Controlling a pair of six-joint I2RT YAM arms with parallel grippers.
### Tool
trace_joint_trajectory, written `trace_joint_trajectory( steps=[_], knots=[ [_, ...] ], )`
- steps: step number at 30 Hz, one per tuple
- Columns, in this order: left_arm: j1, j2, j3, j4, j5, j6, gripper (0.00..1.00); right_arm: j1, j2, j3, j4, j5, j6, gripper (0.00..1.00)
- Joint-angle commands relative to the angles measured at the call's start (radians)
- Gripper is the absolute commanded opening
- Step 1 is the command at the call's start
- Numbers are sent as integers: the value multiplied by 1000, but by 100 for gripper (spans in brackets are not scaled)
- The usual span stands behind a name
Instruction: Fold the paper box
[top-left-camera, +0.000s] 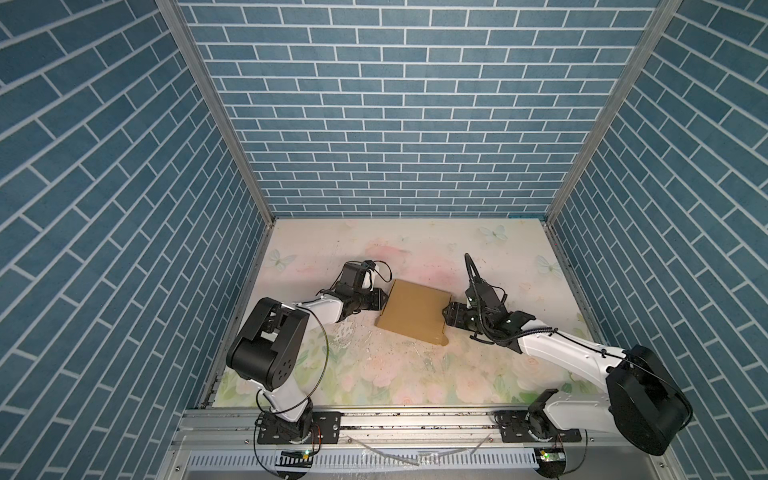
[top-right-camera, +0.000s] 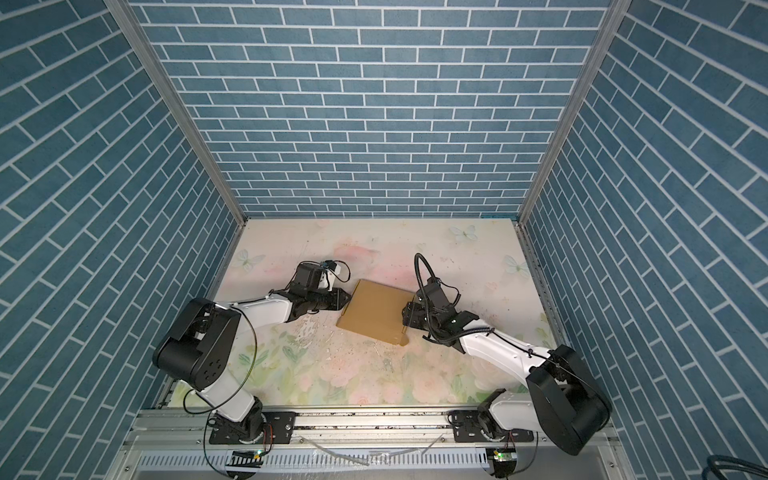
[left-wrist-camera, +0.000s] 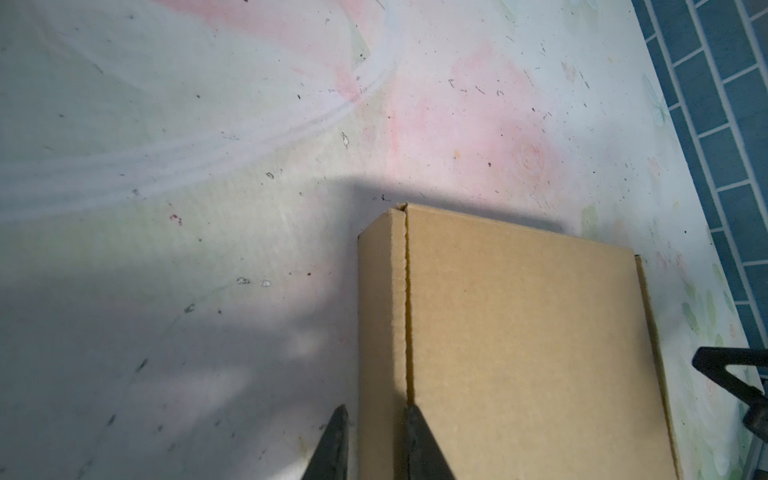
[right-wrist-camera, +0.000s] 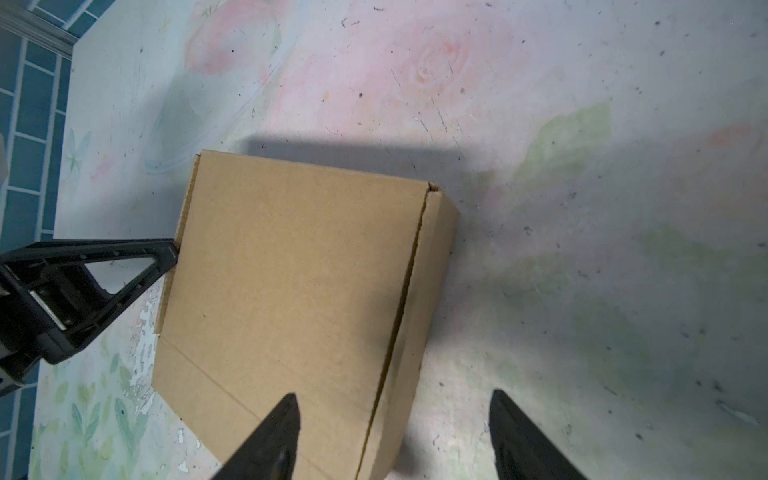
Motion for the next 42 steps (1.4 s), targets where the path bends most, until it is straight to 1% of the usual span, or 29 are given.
trace_joint_trajectory(
  steps=[1,8,13,23,28,32,42],
  knots=[
    [14,35,-32,-30,-24,4,25,-4,-2,-46,94,-6,123,73],
    [26,49,-36,-22,-17,9,25,-6,70,-99,249,-46,204,75],
    [31,59,-44,-16,-12,13,25,-12,144,-135,417,-82,259,75],
    [38,78,-41,-10,-8,15,25,-22,300,-134,718,-183,332,75],
    [41,88,-41,-5,-5,14,25,-23,348,-115,787,-219,351,75],
    [41,95,-32,-5,1,14,25,-23,354,-99,804,-238,351,75],
    [41,121,-3,-5,16,5,27,-21,361,-51,808,-270,352,68]
  ],
)
